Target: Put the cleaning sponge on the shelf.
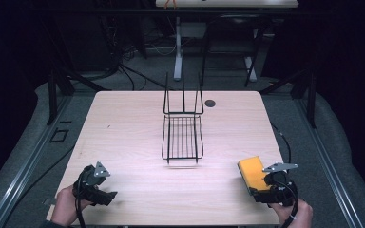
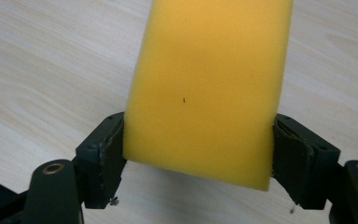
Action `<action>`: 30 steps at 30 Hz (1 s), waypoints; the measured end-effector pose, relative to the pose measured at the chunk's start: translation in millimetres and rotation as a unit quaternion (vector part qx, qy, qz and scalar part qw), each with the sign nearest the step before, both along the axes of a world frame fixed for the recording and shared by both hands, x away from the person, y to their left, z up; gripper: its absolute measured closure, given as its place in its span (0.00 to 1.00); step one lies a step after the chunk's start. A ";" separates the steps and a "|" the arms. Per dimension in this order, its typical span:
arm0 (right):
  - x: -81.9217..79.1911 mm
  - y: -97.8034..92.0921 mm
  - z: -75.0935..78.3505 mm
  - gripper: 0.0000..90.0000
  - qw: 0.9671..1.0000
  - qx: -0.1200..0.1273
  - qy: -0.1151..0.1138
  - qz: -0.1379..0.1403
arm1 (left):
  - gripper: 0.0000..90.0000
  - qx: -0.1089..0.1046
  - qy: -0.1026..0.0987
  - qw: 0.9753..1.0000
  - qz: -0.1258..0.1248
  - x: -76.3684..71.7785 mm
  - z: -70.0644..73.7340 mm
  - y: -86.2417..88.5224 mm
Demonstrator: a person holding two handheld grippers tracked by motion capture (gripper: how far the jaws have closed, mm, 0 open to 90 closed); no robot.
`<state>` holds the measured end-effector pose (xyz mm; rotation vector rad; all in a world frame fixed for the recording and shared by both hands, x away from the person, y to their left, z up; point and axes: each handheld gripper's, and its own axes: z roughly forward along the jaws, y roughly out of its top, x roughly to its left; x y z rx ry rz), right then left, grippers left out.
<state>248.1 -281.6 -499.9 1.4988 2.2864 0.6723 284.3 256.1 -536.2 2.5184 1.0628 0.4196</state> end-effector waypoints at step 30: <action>26.8 22.6 24.5 0.29 0.999 -0.010 -0.040 0.019 | 0.16 -0.001 -0.001 1.000 0.004 -0.2 -0.2 0.8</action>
